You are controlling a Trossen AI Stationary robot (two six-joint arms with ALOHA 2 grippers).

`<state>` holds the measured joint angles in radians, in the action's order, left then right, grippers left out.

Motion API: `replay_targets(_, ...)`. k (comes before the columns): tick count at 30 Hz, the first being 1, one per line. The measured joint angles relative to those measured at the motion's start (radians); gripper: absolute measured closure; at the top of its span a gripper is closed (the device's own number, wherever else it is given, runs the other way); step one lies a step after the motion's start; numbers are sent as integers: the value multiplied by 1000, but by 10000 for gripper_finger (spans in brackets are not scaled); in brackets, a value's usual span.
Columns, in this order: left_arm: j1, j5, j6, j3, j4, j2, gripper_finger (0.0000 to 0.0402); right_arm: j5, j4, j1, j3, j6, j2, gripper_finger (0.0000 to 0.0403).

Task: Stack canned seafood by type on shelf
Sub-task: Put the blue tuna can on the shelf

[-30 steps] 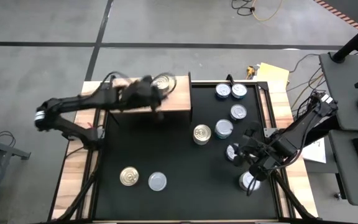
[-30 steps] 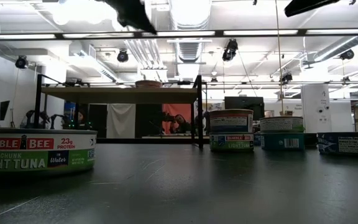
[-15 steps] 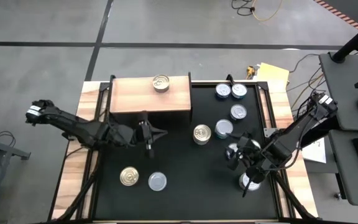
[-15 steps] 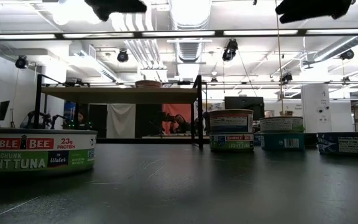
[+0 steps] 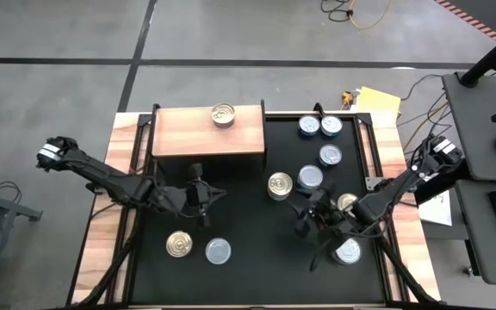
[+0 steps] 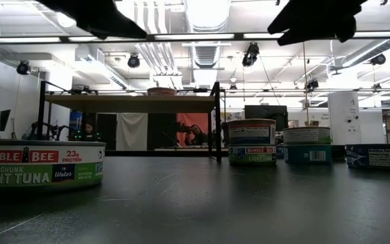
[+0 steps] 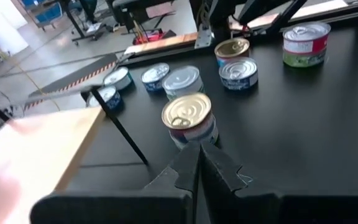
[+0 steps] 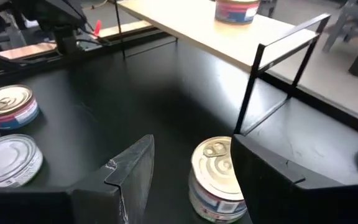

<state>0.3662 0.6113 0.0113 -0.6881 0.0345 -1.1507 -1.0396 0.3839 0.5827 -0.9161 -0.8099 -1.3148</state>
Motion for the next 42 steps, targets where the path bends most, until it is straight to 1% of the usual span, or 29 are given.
replay_targets(5, 0, 0, -21, 24, 0, -12, 402, 47, 0, -20, -14, -19, -2, 200)
replay_targets(7, 0, 0, -23, 27, -1, -22, 402, 60, 10, -28, -14, -60, -2, 200)
replay_targets(9, 0, 0, -32, 28, 1, -28, 402, 94, 38, -41, -14, -117, 0, 200)
replay_targets(14, 0, 0, -39, 29, 6, -41, 402, 305, 163, -105, -14, -288, 4, 200)
replay_targets(19, 0, 0, -26, 29, 18, -42, 402, 561, 333, -171, -14, -456, 2, 208)
replay_targets(23, 0, 0, 5, 29, 45, -42, 402, 702, 479, -193, -14, -564, -6, 224)
replay_targets(26, 0, 3, 25, 29, 58, -42, 402, 769, 548, -194, -14, -614, -15, 239)
replay_targets(33, -1, 7, 49, 29, 90, -42, 402, 850, 559, -193, -13, -612, -36, 280)
replay_targets(36, -1, 8, 52, 29, 94, -42, 402, 875, 561, -193, -13, -606, -59, 306)
replay_targets(42, -1, 8, 53, 29, 97, -42, 402, 883, 561, -193, -13, -582, -111, 369)
